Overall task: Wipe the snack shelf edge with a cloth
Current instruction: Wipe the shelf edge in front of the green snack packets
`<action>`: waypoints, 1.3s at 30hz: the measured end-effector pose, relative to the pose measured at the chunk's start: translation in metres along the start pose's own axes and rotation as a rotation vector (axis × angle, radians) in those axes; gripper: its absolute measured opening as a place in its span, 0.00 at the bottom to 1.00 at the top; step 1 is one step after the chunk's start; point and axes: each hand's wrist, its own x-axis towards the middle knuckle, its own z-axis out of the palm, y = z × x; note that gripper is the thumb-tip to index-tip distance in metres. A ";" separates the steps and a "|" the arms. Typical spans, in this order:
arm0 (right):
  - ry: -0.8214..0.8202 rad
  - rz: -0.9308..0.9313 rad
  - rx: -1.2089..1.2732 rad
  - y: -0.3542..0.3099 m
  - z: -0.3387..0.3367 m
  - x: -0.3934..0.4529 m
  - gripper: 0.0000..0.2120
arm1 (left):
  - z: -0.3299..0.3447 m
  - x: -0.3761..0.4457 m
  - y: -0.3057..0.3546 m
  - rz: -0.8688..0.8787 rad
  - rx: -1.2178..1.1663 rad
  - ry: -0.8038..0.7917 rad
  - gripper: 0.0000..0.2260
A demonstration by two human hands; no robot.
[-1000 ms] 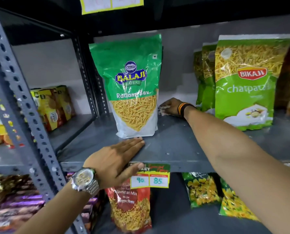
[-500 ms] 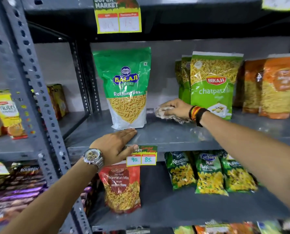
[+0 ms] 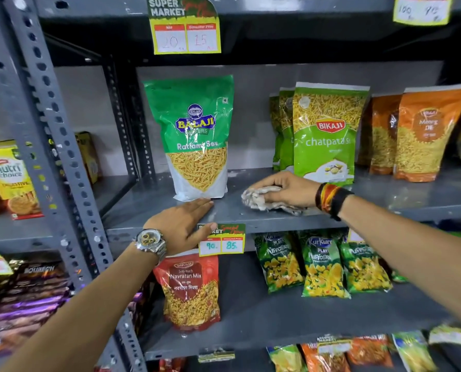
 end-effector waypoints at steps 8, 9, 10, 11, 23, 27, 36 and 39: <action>0.207 0.100 -0.093 0.001 0.025 0.040 0.16 | 0.001 -0.003 0.004 -0.036 0.049 0.034 0.42; 0.156 0.060 -0.094 -0.008 0.034 0.035 0.16 | 0.002 -0.003 0.003 -0.035 0.052 0.032 0.41; 0.094 0.023 -0.081 -0.015 0.040 0.028 0.16 | 0.003 -0.003 0.003 -0.034 0.051 0.033 0.40; 0.020 -0.005 -0.056 -0.022 0.043 0.021 0.17 | 0.003 -0.002 0.003 -0.032 0.052 0.037 0.40; 0.123 0.085 -0.045 -0.013 0.021 -0.023 0.15 | 0.002 -0.003 0.004 -0.012 0.068 0.023 0.42; 0.062 0.107 -0.057 -0.015 -0.007 -0.053 0.16 | -0.003 -0.004 0.007 0.022 0.049 0.050 0.44; 0.358 0.202 -0.109 0.018 -0.059 -0.043 0.16 | 0.000 0.051 0.088 0.126 0.047 0.064 0.43; 0.299 0.178 -0.100 0.044 -0.056 -0.041 0.16 | 0.009 0.068 0.107 0.063 0.082 0.042 0.41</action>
